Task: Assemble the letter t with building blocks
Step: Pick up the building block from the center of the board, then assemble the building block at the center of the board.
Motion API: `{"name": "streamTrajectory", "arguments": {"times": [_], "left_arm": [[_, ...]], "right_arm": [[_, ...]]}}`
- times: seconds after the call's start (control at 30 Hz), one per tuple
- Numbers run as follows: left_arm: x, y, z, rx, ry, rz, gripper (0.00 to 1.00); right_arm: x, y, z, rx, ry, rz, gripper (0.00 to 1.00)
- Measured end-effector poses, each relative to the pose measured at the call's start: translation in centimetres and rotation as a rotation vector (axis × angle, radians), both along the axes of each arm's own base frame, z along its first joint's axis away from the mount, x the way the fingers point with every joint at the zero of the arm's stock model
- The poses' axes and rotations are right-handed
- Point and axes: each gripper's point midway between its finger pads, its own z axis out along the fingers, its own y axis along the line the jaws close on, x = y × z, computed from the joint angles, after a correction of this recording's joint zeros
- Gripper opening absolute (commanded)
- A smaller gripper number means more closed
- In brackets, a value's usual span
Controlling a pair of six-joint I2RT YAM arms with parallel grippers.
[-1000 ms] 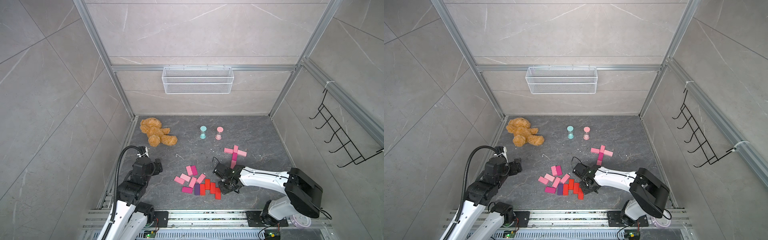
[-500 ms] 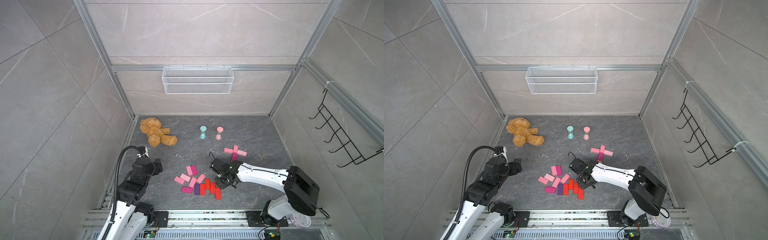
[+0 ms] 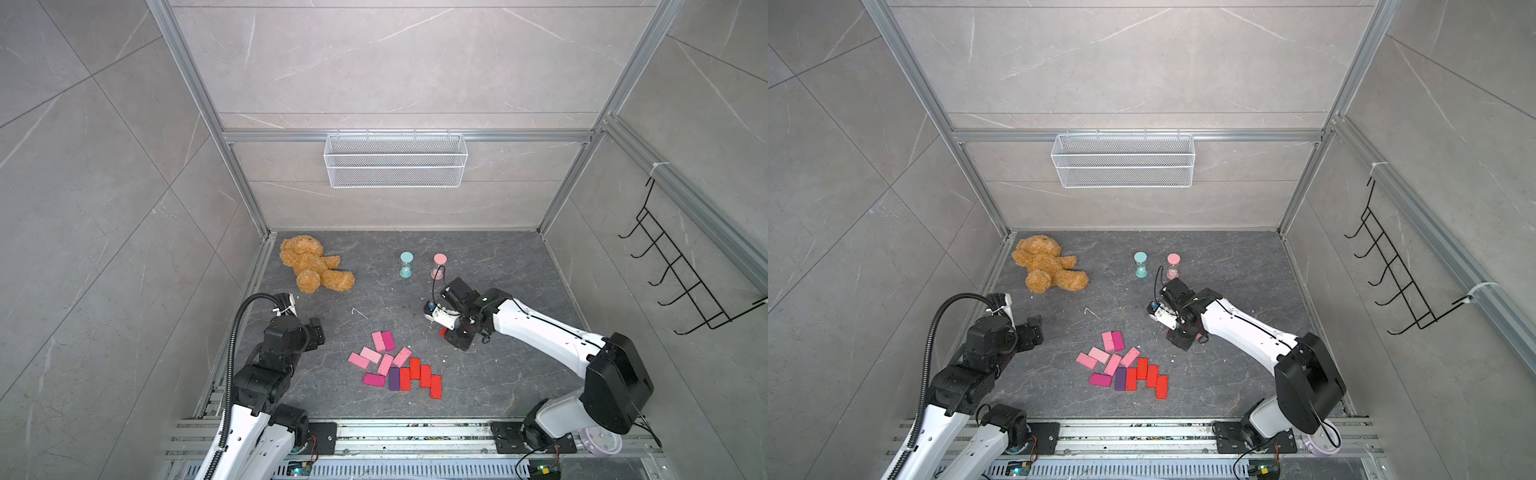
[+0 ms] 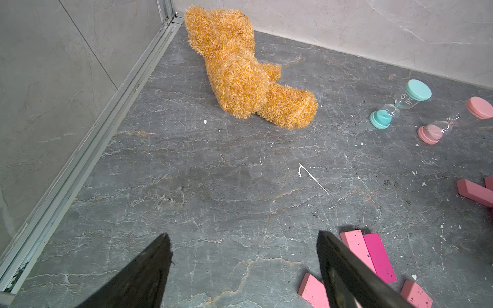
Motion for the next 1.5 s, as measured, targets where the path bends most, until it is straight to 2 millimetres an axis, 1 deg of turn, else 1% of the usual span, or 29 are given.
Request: {"name": "streamTrajectory", "arguments": {"times": [0.17,0.27,0.43,0.5,0.63,0.83,1.27,1.5], "left_arm": [[0.0,-0.1,0.1,-0.003,-0.004,-0.004,0.88],[0.0,-0.1,0.1,-0.003,-0.003,-0.006,0.88],[0.0,-0.2,0.1,-0.004,-0.004,-0.008,0.88],[0.0,-0.2,0.1,-0.004,-0.006,-0.009,0.88],[-0.1,-0.1,0.3,-0.004,-0.015,-0.010,0.88],[-0.1,-0.1,0.4,-0.005,-0.020,-0.011,0.88],[0.0,-0.1,0.6,-0.005,-0.030,-0.013,0.88],[0.0,-0.2,0.8,-0.007,-0.038,-0.012,0.88]], "right_arm": [[0.7,-4.5,-0.6,-0.057,0.025,0.032,0.00],[1.3,-6.6,-1.0,-0.083,0.039,0.033,0.00],[2.0,-9.1,-2.5,-0.143,0.085,0.037,0.00],[2.1,-9.7,-3.1,-0.164,0.099,0.044,0.00],[2.4,-10.1,-3.8,-0.194,0.110,0.070,0.00],[2.6,-10.3,-4.5,-0.213,0.104,0.096,0.00],[1.7,-10.8,-7.1,-0.246,0.176,0.124,0.00],[1.7,-10.6,-7.5,-0.263,0.184,0.137,0.00]]}}
